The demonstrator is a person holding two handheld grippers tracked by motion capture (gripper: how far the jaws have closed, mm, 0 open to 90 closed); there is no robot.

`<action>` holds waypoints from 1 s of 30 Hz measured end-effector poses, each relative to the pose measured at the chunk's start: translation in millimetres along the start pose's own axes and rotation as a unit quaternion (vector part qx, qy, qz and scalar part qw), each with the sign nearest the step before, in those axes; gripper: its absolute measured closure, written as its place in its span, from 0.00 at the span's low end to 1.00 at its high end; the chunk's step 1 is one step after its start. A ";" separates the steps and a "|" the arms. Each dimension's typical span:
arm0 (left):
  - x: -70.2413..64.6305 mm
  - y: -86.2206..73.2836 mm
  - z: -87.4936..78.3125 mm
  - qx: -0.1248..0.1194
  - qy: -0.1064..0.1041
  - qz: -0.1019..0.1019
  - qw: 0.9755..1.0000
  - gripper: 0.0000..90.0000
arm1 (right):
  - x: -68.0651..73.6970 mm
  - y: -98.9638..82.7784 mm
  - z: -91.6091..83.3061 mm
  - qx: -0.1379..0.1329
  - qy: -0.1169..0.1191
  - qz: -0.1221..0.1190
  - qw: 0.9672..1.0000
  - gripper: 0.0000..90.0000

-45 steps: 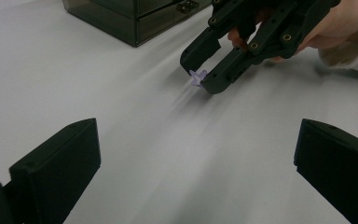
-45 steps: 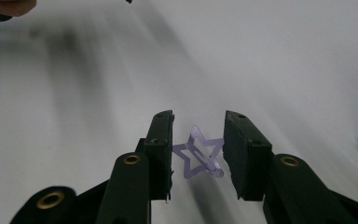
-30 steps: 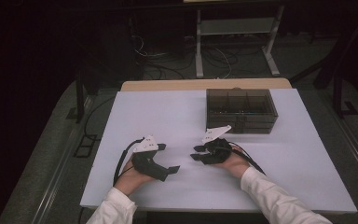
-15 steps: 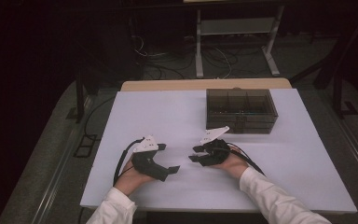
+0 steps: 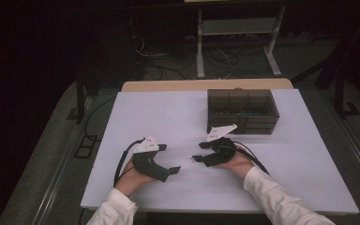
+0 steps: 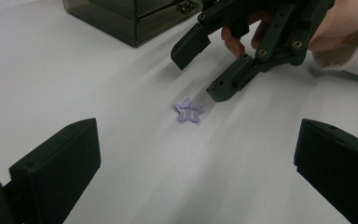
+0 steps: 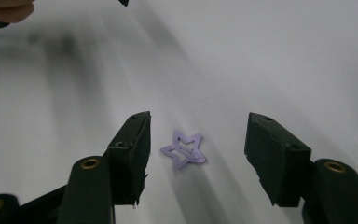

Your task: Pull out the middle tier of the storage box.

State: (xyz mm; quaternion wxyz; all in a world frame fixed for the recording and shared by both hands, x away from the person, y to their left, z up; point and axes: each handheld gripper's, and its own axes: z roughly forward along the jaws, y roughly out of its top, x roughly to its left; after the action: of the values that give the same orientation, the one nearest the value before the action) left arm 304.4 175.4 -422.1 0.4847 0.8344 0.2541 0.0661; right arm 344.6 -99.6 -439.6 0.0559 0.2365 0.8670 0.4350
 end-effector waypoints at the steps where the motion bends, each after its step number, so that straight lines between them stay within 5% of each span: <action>1: 0.0 0.0 0.0 0.000 0.000 0.000 1.000 0.00 | -0.2 -0.2 -1.2 -0.001 0.000 0.000 1.000 0.44; 30: -0.1 -1.1 0.0 0.001 0.006 -0.002 1.000 0.00 | -10.5 -20.7 -35.0 -0.013 -0.025 0.030 0.999 0.35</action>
State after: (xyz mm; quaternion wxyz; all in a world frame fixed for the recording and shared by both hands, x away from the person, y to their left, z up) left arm 303.9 175.8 -423.0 0.4829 0.8337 0.2585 0.0698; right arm 335.8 -140.5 -435.4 0.0680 0.2723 0.8524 0.4412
